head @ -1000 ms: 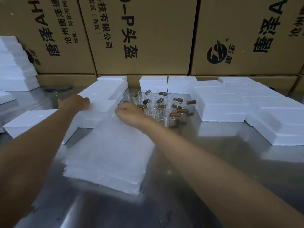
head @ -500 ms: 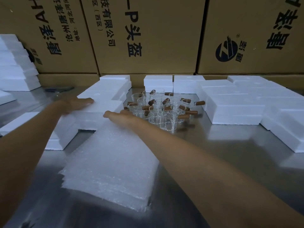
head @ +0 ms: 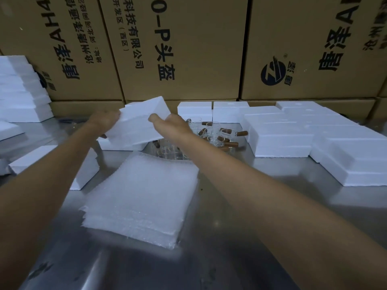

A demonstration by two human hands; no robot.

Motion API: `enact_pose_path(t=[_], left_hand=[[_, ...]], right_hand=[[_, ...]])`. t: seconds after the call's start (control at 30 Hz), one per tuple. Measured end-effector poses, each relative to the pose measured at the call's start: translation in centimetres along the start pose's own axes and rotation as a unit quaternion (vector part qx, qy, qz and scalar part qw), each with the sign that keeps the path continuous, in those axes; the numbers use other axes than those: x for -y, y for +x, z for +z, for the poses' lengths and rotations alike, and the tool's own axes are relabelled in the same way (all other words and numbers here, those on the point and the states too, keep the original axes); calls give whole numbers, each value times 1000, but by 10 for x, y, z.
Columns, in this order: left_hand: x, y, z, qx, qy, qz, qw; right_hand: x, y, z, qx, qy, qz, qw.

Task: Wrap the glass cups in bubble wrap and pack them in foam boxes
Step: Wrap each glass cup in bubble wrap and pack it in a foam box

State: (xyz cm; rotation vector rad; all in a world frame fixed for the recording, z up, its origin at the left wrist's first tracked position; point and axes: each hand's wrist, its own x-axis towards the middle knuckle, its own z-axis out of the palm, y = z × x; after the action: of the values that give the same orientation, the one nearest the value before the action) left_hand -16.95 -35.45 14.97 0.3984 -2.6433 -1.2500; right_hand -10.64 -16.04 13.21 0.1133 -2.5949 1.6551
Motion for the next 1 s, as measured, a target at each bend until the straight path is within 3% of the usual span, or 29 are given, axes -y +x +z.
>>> enact_pose_path(t=[0.17, 0.3, 0.53, 0.83, 0.9, 1.0], left_hand=[[-41, -39, 43, 39, -54, 32, 997], [-74, -98, 85, 74, -61, 73, 993], [-80, -200, 166, 131, -145, 85, 977], [-43, -251, 200, 240, -68, 62, 966], [-50, -250, 197, 225, -74, 68, 969], [-72, -248, 191, 167, -87, 140, 972]], right_hand=[[-22, -29, -61, -53, 17, 47, 997], [-52, -66, -119, -150, 40, 85, 984], [-135, -147, -177, -241, 5, 142, 960], [-182, -209, -197, -244, -176, 161, 940], [-178, -209, -202, -246, -197, 142, 938], [-168, -194, -210, -269, -202, 115, 935]])
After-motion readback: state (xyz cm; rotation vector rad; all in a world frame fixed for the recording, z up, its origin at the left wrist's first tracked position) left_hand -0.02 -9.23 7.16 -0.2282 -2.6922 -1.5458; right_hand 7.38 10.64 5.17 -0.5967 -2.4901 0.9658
